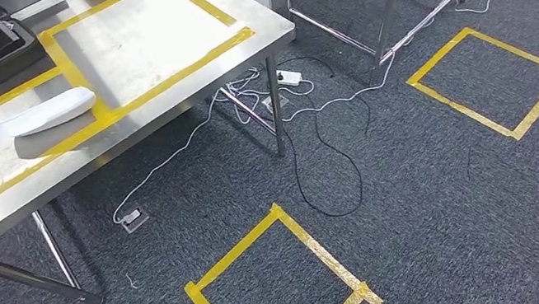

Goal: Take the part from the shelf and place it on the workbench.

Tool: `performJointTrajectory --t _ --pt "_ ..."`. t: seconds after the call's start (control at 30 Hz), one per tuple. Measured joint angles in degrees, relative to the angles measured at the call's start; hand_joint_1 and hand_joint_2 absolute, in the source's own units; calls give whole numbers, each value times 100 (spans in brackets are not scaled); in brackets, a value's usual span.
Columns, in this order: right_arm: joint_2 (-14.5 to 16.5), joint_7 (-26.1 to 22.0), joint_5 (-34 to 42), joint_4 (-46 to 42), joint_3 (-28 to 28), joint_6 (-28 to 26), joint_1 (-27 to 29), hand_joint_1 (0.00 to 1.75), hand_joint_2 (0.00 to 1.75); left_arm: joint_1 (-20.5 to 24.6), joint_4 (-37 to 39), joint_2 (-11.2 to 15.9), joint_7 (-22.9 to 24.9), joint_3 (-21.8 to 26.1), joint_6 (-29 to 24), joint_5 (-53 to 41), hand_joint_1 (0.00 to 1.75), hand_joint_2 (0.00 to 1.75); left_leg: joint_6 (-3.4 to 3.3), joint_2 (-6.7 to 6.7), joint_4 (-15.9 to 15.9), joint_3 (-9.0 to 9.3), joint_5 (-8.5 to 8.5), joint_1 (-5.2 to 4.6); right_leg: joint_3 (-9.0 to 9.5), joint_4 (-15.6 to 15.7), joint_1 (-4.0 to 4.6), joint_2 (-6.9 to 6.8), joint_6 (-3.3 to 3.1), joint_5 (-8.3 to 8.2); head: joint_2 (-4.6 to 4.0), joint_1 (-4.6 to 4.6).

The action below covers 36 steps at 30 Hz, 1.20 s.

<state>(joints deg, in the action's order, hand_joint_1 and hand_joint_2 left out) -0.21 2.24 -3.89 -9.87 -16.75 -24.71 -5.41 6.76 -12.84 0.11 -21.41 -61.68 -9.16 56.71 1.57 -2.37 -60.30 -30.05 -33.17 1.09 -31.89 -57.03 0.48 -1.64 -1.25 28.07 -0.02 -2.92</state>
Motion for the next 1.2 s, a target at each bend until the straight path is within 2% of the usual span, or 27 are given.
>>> performJointTrajectory --t 0.07,0.1,0.13,0.17,0.2,0.23,0.3,0.33,0.37,0.43,0.47,0.53,0.6,0.63,0.67,0.7,0.73,0.77,0.83,0.9,0.93,0.97,1.03,1.07,1.1,1.17,1.2 --pt "10 28 -22 2 1 -4 -11 0 0 -9 -1 0 63 0 -6 -36 0 0 -1 318 -560 -277 -299 -5 40 50 -15 94 -44 -20 0 -30" --pt "12 32 -19 2 1 -6 -20 0 0 -20 0 1 83 0 -18 -41 0 0 -2 330 -938 -489 -450 -11 41 48 -7 161 -56 -19 0 -41" --pt "14 32 -12 2 1 -10 -22 0 0 -30 1 3 94 0 -34 -33 0 0 -2 307 -1230 -675 -522 -13 42 44 4 228 -63 -14 0 -45" --pt "16 32 -1 2 1 -18 -19 0 0 -38 1 5 93 0 -49 -19 0 0 -3 284 -1364 -793 -488 -13 46 37 14 297 -69 -6 0 -44" --pt "19 33 9 2 1 -34 -14 0 0 -43 1 8 82 0 -59 -3 0 0 -9 273 -1286 -809 -337 -13 53 26 19 365 -68 4 0 -44" --pt "22 35 19 2 1 -62 -9 0 0 -45 1 13 60 0 -58 3 0 0 -17 299 -995 -714 -95 -11 62 8 17 434 -59 19 0 -45" --pt "41 37 40 2 1 -139 -8 0 0 -44 1 37 -6 -1 -33 -33 0 0 -42 549 -275 -416 298 11 61 -57 5 559 -15 72 0 -43" --pt "50 34 53 2 0 -176 -11 0 0 -42 1 51 -42 -2 -15 -63 0 0 -53 673 -36 -308 382 18 46 -89 -5 620 16 95 0 -42" --pt "57 30 66 2 -1 -202 -14 0 0 -42 1 63 -69 -4 2 -88 0 0 -69 755 67 -258 381 16 26 -107 -19 675 51 110 0 -41" --pt "76 23 81 2 -1 -225 -14 0 0 -41 5 79 -94 -9 21 -108 0 0 -114 677 97 -228 362 1 1 -102 -49 799 121 110 0 -41" --pt "89 22 83 2 0 -227 -10 0 0 -40 8 86 -99 -12 25 -112 0 0 -145 604 120 -205 365 1 -8 -122 -53 780 151 126 0 -41" --pt "108 21 84 3 0 -230 -15 0 0 -39 14 96 -110 -20 27 -122 0 0 -198 435 168 -154 366 10 -150 -424 -48 558 210 308 0 -13" --pt "115 19 83 2 -1 -232 -38 0 0 -50 18 105 -116 -28 28 -129 0 0 -225 241 178 -124 340 -5 -524 -1135 -54 280 267 651 0 12" --pt "120 18 83 2 -1 -233 -44 0 0 -54 21 110 -117 -31 28 -130 0 0 -227 148 177 -115 324 -11 -713 -1481 -64 224 287 776 0 12" --pt "125 17 84 2 -1 -233 -34 0 0 -55 23 115 -117 -32 28 -131 0 0 -225 61 177 -103 305 -14 -830 -1685 -76 197 298 803 0 11" --pt "130 17 85 3 -1 -233 -16 0 0 -52 25 120 -117 -32 28 -132 0 0 -217 -8 177 -85 286 -15 -838 -1683 -87 183 302 718 0 12" --pt "132 17 85 3 -1 -233 4 0 0 -49 26 122 -117 -33 29 -133 0 0 -204 -66 177 -59 265 -15 -731 -1458 -95 167 296 534 0 12" --pt "133 17 85 4 -1 -233 19 0 0 -45 27 124 -118 -33 30 -135 0 0 -188 -120 178 -29 243 -15 -544 -1075 -97 119 282 300 0 13" --pt "135 16 83 4 -1 -233 12 0 0 -32 28 126 -121 -35 32 -140 0 0 -135 -216 177 13 199 -32 -202 -383 -56 -42 236 45 0 10" --pt "137 14 82 3 -1 -236 4 0 0 -19 28 128 -123 -38 33 -144 0 0 -77 -296 190 37 174 -46 -105 -161 -5 -113 173 57 0 3" --pt "136 14 82 2 -1 -237 9 0 0 -14 28 129 -123 -39 35 -145 0 0 -49 -333 204 60 166 -42 -104 -139 1 -73 132 56 0 0" --pt "134 14 84 2 -1 -238 24 0 0 -9 28 129 -123 -40 37 -145 0 0 -20 -289 203 83 146 -29 -87 -110 -2 -33 98 47 0 -3" --pt "132 14 84 5 -1 -240 33 0 0 -3 27 129 -125 -41 41 -146 0 0 17 -13 6 22 0 -12 -39 -44 -22 44 28 22 0 -19" --pt "133 14 84 6 -1 -242 25 0 0 -7 27 129 -127 -42 41 -146 0 0 21 155 -281 -117 -153 -8 -24 -26 -30 87 -1 14 0 -37" --pt "133 14 82 7 -1 -246 12 0 0 -17 27 129 -135 -45 40 -147 0 0 16 249 -654 -317 -325 -14 -19 -22 -25 139 -24 18 0 -52" --pt "132 13 65 6 -1 -264 -1 0 0 -39 28 131 -175 -61 39 -155 0 0 3 272 -1304 -707 -542 -23 -9 -26 -1 260 -55 33 0 -69" --pt "131 16 51 7 -1 -279 0 0 0 -45 28 131 -212 -74 36 -161 0 0 -11 271 -1385 -802 -481 -25 7 -28 13 328 -64 42 0 -69"
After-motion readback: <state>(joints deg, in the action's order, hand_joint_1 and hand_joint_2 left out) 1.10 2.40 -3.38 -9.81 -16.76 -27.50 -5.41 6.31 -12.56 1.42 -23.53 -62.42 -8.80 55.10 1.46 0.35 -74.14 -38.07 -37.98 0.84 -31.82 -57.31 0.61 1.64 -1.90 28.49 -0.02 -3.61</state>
